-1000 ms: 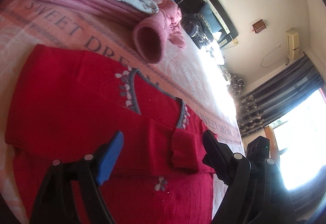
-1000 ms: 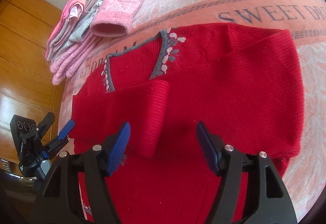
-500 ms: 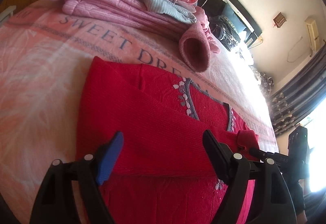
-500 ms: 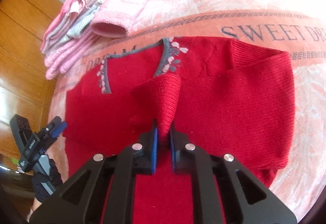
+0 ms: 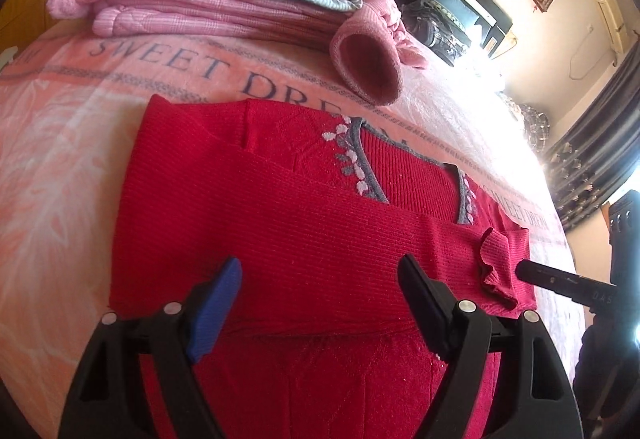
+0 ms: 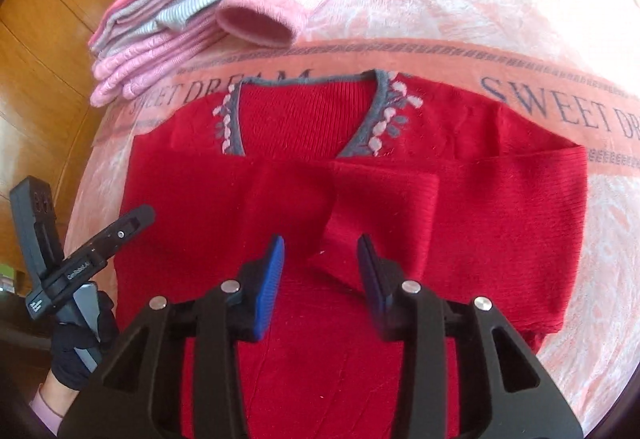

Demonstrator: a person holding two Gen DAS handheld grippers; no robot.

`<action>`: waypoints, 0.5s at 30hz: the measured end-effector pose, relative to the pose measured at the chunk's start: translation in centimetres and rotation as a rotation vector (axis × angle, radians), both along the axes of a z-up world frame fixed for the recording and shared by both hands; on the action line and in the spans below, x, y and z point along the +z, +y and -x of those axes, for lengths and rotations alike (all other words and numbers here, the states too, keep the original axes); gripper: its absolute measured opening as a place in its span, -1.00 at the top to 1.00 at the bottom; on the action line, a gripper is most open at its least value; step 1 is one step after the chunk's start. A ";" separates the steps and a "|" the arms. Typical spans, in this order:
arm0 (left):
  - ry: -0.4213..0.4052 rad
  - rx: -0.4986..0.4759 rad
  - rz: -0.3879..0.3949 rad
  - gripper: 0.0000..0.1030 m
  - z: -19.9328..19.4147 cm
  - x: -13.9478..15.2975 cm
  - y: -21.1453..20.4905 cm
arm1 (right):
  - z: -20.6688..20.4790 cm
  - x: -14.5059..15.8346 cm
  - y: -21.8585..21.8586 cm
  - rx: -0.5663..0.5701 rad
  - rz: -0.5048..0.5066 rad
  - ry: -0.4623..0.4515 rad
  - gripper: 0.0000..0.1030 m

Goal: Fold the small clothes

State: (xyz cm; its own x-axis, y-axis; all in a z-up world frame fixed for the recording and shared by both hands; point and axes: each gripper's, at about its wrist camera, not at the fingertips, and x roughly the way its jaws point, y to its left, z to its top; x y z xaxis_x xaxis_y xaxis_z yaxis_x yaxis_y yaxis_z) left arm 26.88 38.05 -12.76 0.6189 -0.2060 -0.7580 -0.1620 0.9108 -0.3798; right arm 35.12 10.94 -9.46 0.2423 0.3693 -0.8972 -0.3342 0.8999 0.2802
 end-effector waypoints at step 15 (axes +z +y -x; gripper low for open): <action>0.024 0.006 0.030 -0.58 0.3 -1.0 1.1 | -1.3 0.7 -5.3 -0.126 -0.016 0.008 0.81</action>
State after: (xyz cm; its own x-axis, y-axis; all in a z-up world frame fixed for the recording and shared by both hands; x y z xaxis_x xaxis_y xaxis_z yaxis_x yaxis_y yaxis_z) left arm 26.62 39.19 -13.75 0.6020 -0.2257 -0.7660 -0.1763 0.8980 -0.4031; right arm 36.45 5.60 -8.78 0.2802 0.3504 -0.8937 -0.2162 0.9301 0.2969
